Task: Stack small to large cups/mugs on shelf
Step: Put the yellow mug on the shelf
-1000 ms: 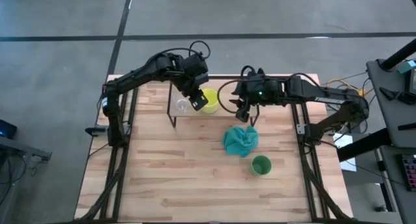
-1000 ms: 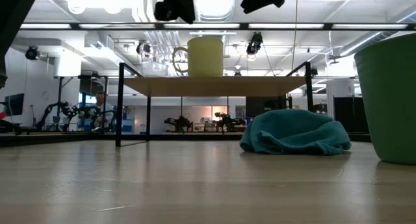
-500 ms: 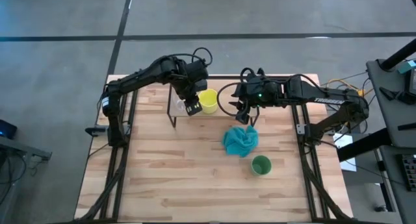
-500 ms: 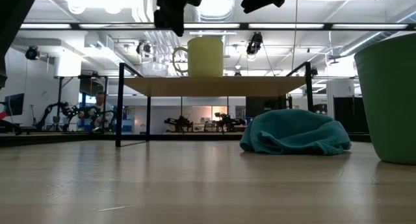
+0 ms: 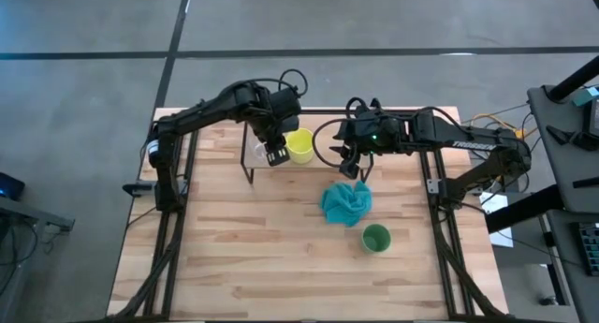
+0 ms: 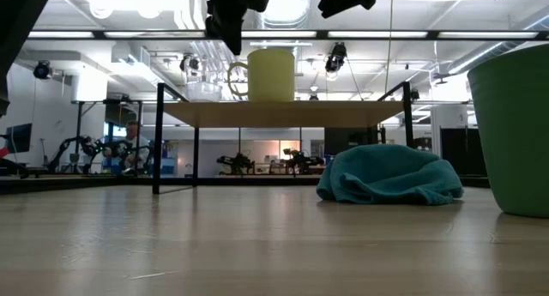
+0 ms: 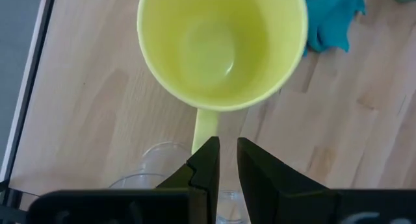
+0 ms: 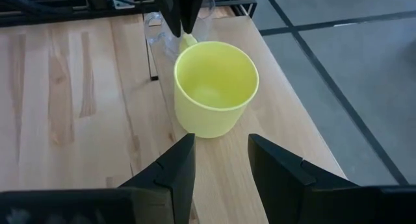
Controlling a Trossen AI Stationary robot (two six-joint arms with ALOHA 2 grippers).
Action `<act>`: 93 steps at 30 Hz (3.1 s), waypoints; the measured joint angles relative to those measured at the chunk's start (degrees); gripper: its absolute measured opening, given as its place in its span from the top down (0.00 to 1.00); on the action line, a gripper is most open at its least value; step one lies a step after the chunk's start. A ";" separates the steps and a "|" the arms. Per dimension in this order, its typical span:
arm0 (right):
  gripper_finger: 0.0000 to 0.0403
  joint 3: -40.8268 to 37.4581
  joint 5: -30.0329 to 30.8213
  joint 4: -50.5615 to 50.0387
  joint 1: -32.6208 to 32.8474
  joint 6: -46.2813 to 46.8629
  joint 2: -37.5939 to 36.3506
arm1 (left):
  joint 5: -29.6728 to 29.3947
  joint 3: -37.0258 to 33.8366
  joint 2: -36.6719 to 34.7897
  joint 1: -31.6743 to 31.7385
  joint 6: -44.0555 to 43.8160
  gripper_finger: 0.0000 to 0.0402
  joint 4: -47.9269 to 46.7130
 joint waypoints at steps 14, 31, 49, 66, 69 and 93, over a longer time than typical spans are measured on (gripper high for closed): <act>0.66 0.00 0.00 0.04 0.00 0.29 0.02 | -1.70 -3.44 0.09 0.03 3.33 0.90 0.93; 0.66 0.00 0.02 0.08 0.00 0.17 0.02 | 0.35 -3.90 0.09 0.00 2.17 0.90 1.71; 0.66 0.00 0.06 0.13 -0.04 0.33 0.18 | 4.15 -0.68 -0.39 -1.40 -0.74 0.90 5.61; 0.66 0.00 0.05 0.11 -0.04 1.52 0.18 | -7.22 -3.69 -0.09 -1.38 -2.14 0.90 5.42; 0.66 0.00 0.04 0.11 -0.04 1.51 0.18 | -7.26 -4.05 -0.02 -1.37 -2.16 0.90 5.23; 0.66 -4.68 0.07 0.07 -0.04 1.49 0.15 | -5.27 -3.90 -0.02 -1.97 -3.71 0.90 5.47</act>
